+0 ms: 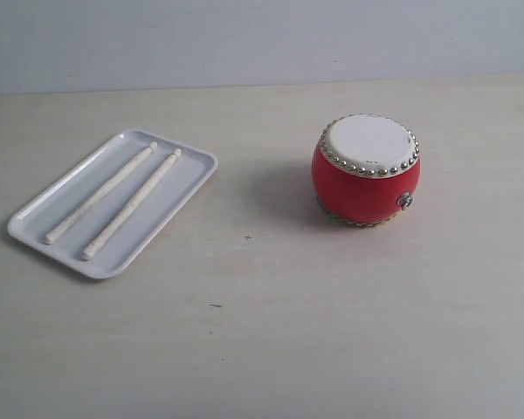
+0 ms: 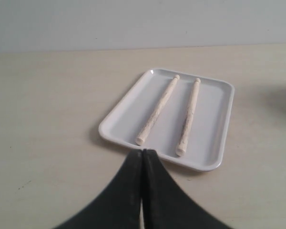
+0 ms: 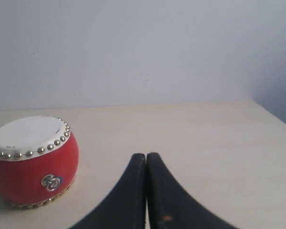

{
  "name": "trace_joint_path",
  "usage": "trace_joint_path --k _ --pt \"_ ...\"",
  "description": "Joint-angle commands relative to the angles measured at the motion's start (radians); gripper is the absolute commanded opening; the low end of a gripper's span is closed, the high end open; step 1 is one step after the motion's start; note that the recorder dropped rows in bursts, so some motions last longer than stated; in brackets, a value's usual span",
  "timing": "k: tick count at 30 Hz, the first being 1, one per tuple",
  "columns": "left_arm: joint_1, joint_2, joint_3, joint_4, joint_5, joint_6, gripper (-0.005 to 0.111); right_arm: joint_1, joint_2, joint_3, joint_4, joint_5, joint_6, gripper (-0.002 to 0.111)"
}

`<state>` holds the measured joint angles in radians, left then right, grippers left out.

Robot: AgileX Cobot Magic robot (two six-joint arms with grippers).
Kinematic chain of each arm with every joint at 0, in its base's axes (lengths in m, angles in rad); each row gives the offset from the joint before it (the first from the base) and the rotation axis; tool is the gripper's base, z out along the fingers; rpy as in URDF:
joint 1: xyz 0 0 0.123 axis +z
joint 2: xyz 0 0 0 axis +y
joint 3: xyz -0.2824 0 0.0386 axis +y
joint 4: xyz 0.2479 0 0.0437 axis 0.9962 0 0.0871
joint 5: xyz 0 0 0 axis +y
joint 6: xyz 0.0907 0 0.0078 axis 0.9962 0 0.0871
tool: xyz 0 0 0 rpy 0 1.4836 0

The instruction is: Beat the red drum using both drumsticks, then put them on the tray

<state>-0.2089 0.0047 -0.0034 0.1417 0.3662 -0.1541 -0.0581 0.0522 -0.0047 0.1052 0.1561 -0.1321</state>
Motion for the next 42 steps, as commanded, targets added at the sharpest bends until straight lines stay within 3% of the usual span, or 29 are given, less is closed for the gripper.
trace_joint_path --k 1,4,28,34,42 --pt "0.003 -0.005 0.003 0.005 -0.01 -0.003 0.0 -0.008 -0.006 0.005 -0.114 0.028 0.118 0.0" --pt "0.003 -0.005 0.003 0.005 -0.01 -0.003 0.0 -0.008 -0.006 0.005 -0.194 0.031 0.319 0.0" --pt "0.003 -0.005 0.003 0.005 -0.01 -0.003 0.0 -0.008 -0.006 0.005 -0.056 0.035 0.317 0.0" --pt "0.003 -0.005 0.003 0.005 -0.01 -0.003 0.0 -0.008 -0.006 0.005 -0.076 0.16 0.259 0.0" --pt "0.003 -0.005 0.003 0.005 -0.01 -0.003 0.0 -0.008 -0.006 0.005 -0.069 0.162 0.267 0.0"
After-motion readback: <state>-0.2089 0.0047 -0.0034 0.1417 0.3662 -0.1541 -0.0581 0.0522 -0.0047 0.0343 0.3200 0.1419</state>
